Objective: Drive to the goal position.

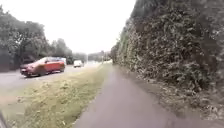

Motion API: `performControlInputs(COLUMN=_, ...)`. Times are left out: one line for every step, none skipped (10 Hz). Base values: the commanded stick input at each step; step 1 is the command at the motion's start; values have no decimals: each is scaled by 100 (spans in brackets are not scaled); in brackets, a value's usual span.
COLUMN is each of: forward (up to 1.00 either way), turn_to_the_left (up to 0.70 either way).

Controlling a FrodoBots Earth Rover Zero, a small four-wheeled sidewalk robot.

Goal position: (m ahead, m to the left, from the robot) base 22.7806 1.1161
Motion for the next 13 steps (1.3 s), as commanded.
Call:
performControlInputs(forward=100, turn_to_the_left=0)
performControlInputs(forward=100, turn_to_the_left=0)
performControlInputs(forward=100, turn_to_the_left=0)
performControlInputs(forward=100, turn_to_the_left=0)
performControlInputs(forward=100, turn_to_the_left=0)
performControlInputs(forward=100, turn_to_the_left=0)
performControlInputs(forward=100, turn_to_the_left=0)
performControlInputs(forward=100, turn_to_the_left=0)
performControlInputs(forward=100, turn_to_the_left=0)
performControlInputs(forward=100, turn_to_the_left=0)
performControlInputs(forward=100, turn_to_the_left=0)
performControlInputs(forward=100, turn_to_the_left=0)
performControlInputs(forward=100, turn_to_the_left=0)
